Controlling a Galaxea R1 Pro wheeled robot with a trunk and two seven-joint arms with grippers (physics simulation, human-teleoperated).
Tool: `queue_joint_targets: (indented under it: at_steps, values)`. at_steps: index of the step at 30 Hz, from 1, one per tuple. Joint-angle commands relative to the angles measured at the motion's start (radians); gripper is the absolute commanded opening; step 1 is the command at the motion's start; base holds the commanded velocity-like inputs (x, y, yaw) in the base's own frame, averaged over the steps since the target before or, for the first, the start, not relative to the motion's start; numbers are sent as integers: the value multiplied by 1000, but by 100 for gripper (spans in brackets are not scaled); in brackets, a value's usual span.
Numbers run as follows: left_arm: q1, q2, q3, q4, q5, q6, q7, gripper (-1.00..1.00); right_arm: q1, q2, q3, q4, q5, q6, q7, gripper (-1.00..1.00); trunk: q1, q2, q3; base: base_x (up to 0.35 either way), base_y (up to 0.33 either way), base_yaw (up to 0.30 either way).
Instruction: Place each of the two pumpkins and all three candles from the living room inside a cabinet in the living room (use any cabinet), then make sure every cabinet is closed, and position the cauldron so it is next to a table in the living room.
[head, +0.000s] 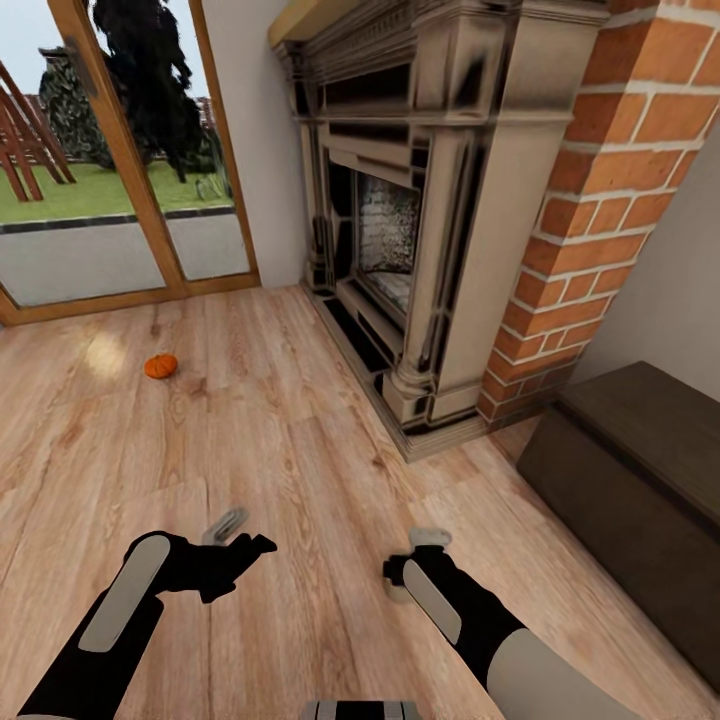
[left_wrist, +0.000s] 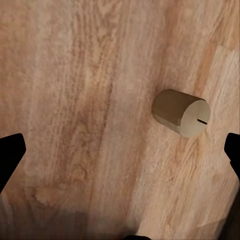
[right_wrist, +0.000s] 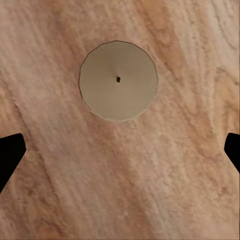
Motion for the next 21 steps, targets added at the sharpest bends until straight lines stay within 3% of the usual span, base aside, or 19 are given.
queue_joint_targets:
  at_steps: [1,8,21]
  values:
    - [-1,1,-1,-1,10,-1,10,100,-1,-1,4,0,-9,-5,6,100,0,-1,-5,0,0,0]
    - [0,1,-3,0,10,-1,10,100,-1,-1,4,29,33,-17,44,100,3,-2,-32,0,0,0]
    - [0,1,-2,2,11,0,10,100,-1,-1,4,33,38,-17,45,100,9,-5,-82,0,0,0]
